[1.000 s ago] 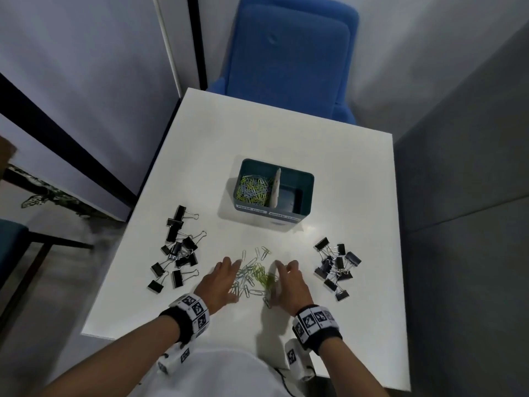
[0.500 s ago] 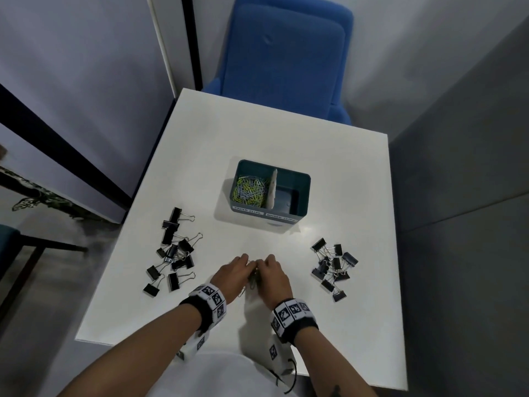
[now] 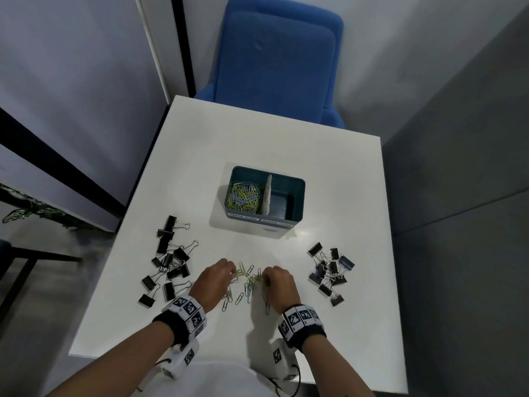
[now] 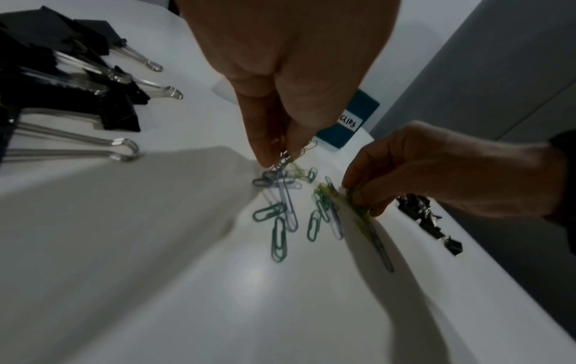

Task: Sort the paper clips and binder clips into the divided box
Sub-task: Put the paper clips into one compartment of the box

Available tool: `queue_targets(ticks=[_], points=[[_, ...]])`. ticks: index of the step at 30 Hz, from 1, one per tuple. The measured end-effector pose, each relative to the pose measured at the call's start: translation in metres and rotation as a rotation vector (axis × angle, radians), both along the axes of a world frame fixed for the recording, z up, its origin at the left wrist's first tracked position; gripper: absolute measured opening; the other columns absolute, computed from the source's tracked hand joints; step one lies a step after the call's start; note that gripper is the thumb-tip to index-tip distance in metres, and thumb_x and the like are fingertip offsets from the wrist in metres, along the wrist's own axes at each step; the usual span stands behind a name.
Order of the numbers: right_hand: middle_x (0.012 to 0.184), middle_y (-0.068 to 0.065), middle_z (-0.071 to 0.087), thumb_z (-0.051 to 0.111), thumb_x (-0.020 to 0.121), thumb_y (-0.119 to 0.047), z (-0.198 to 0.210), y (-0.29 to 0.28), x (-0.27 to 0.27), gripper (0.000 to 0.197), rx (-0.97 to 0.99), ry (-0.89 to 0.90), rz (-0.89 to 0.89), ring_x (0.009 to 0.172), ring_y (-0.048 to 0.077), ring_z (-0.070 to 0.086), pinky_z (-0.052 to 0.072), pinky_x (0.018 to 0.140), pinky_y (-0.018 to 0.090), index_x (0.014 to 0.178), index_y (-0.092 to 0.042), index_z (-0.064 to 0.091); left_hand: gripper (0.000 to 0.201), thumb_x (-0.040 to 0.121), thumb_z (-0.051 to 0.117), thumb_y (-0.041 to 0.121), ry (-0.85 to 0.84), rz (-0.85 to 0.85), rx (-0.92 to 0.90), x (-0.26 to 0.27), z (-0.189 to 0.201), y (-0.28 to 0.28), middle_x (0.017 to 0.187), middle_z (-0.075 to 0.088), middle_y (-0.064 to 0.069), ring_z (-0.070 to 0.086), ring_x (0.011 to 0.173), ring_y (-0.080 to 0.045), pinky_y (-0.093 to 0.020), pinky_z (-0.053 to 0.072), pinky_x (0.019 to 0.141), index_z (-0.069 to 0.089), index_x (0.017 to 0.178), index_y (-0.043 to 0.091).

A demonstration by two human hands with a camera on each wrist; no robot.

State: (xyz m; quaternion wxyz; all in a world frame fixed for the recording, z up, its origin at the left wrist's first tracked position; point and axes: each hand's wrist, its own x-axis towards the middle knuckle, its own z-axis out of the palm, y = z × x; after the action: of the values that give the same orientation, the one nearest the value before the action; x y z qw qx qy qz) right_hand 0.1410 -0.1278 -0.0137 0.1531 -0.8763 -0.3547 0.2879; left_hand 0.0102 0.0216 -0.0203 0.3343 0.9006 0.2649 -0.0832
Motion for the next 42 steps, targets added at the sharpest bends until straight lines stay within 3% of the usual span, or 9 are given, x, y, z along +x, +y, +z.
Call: queue_targets(ticks=[8, 15, 21, 25, 29, 31, 35, 38, 42], points=[[0.076, -0.001, 0.072, 0.065, 0.074, 0.0, 0.018, -0.007, 0.012, 0.016, 0.151, 0.026, -0.161, 0.067, 0.012, 0.061, 0.046, 0.063, 0.018, 0.077, -0.013, 0.073, 0.006, 0.091, 0.06, 0.011, -0.272, 0.101, -0.037, 0.031, 0.061, 0.017, 0.09, 0.06, 0.001, 0.059, 0.077, -0.017, -0.037, 0.052, 0.072, 0.064, 0.095, 0.011], [0.078, 0.002, 0.074, 0.067, 0.073, 0.002, 0.066, 0.026, 0.035, 0.015, 0.258, -0.001, -0.14, 0.07, 0.017, 0.066, 0.055, 0.07, 0.028, 0.076, -0.011, 0.073, 0.009, 0.091, 0.061, 0.009, -0.473, 0.157, 0.043, 0.108, 0.117, 0.063, 0.097, 0.063, -0.001, 0.059, 0.084, -0.014, -0.025, 0.051, 0.074, 0.064, 0.099, 0.01], [0.089, 0.0, 0.074, 0.072, 0.078, -0.001, 0.104, 0.079, 0.066, 0.017, 0.358, -0.068, -0.11, 0.077, 0.009, 0.065, 0.049, 0.076, 0.013, 0.089, -0.013, 0.076, 0.038, 0.087, 0.065, 0.007, -0.324, 0.144, -0.039, 0.123, 0.106, 0.087, 0.112, 0.062, -0.008, 0.06, 0.101, -0.02, -0.033, 0.051, 0.088, 0.057, 0.124, 0.011], [0.089, 0.004, 0.074, 0.069, 0.082, -0.001, 0.119, 0.116, 0.086, 0.014, 0.459, -0.124, -0.129, 0.078, 0.014, 0.067, 0.057, 0.077, 0.027, 0.092, -0.01, 0.075, 0.036, 0.088, 0.059, -0.003, -0.358, 0.184, 0.01, 0.09, 0.091, 0.076, 0.106, 0.064, -0.009, 0.059, 0.089, -0.016, -0.02, 0.047, 0.079, 0.059, 0.122, 0.01], [0.1, 0.004, 0.071, 0.073, 0.083, -0.015, 0.115, 0.135, 0.095, 0.024, 0.391, -0.089, -0.148, 0.089, 0.019, 0.067, 0.057, 0.081, 0.037, 0.106, -0.018, 0.07, 0.029, 0.09, 0.054, -0.005, -0.266, 0.177, -0.021, 0.049, 0.065, 0.058, 0.103, 0.066, -0.01, 0.061, 0.08, -0.015, -0.022, 0.053, 0.071, 0.063, 0.114, 0.008], [0.097, 0.004, 0.071, 0.073, 0.083, -0.017, 0.112, 0.13, 0.091, 0.022, 0.376, -0.14, -0.081, 0.087, 0.02, 0.066, 0.057, 0.078, 0.038, 0.105, -0.017, 0.069, 0.027, 0.09, 0.057, 0.0, -0.149, 0.146, -0.037, 0.029, 0.051, 0.05, 0.104, 0.067, -0.009, 0.06, 0.082, -0.014, -0.019, 0.048, 0.07, 0.063, 0.115, 0.01], [0.094, 0.003, 0.07, 0.071, 0.083, -0.012, 0.089, 0.089, 0.067, 0.013, 0.34, -0.177, 0.056, 0.083, 0.018, 0.064, 0.058, 0.074, 0.038, 0.095, -0.014, 0.068, 0.046, 0.088, 0.065, 0.02, 0.105, 0.002, -0.063, -0.006, 0.021, 0.033, 0.12, 0.059, -0.006, 0.059, 0.105, -0.021, -0.033, 0.049, 0.087, 0.049, 0.131, 0.017], [0.114, 0.006, 0.066, 0.072, 0.083, -0.016, 0.059, 0.045, 0.046, 0.038, 0.094, -0.061, 0.15, 0.092, 0.018, 0.064, 0.055, 0.084, 0.034, 0.12, -0.016, 0.062, 0.075, 0.085, 0.068, 0.034, 0.232, -0.15, -0.04, -0.025, 0.011, 0.019, 0.133, 0.04, -0.006, 0.053, 0.111, -0.024, -0.038, 0.048, 0.087, 0.028, 0.145, 0.015], [0.125, 0.007, 0.047, 0.079, 0.075, -0.026, 0.023, -0.012, 0.026, 0.085, -0.216, 0.104, 0.185, 0.102, 0.026, 0.058, 0.054, 0.088, 0.038, 0.144, -0.023, 0.03, 0.097, 0.08, 0.071, 0.042, 0.303, -0.309, 0.086, -0.039, 0.002, 0.007, 0.141, 0.024, -0.01, 0.04, 0.122, -0.025, -0.04, 0.05, 0.083, 0.011, 0.15, 0.01]])
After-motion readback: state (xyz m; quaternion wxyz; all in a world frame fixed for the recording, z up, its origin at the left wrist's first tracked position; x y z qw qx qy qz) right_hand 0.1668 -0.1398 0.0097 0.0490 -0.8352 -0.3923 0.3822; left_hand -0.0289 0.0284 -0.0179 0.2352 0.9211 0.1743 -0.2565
